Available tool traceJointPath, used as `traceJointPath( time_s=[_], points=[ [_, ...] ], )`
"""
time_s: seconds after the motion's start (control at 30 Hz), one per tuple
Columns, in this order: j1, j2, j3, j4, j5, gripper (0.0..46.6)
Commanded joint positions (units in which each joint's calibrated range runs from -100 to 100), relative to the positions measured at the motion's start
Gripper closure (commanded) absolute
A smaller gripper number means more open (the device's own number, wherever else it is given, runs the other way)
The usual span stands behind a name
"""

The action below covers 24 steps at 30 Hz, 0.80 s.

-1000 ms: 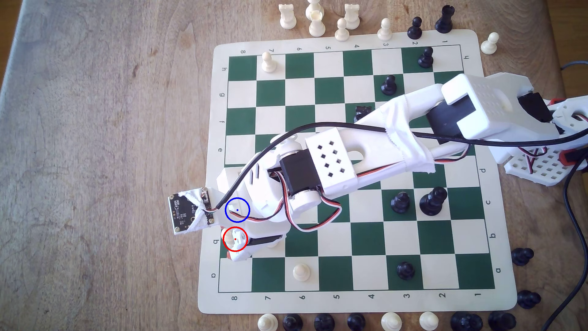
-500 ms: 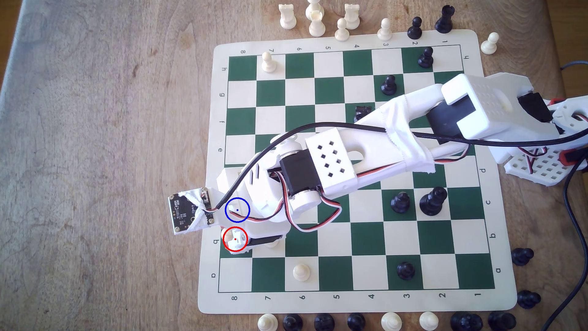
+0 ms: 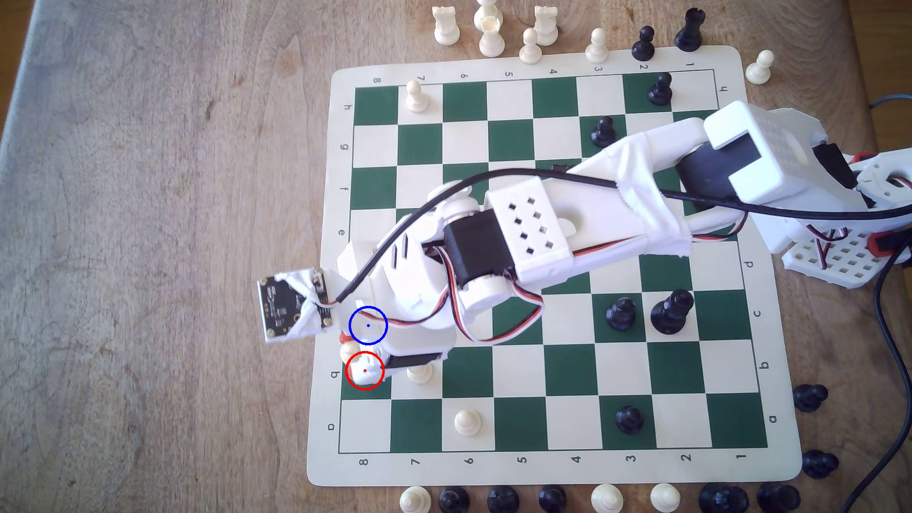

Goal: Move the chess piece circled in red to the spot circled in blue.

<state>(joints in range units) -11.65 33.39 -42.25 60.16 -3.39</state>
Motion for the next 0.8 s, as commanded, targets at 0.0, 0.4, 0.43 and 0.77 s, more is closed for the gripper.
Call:
traceJointPath(
  time_s=[0.0,0.4,0.43,0.77],
  points=[
    [2.1,-9.8,-0.3,-1.2,-0.2,46.3],
    [3.5,-12.8,10.2,-5.6,0.0,46.3],
    [3.6,-12.3,10.2,-5.9,0.0,46.3],
    [4.7,-8.8,10.2,-8.1,0.0,46.3]
  ],
)
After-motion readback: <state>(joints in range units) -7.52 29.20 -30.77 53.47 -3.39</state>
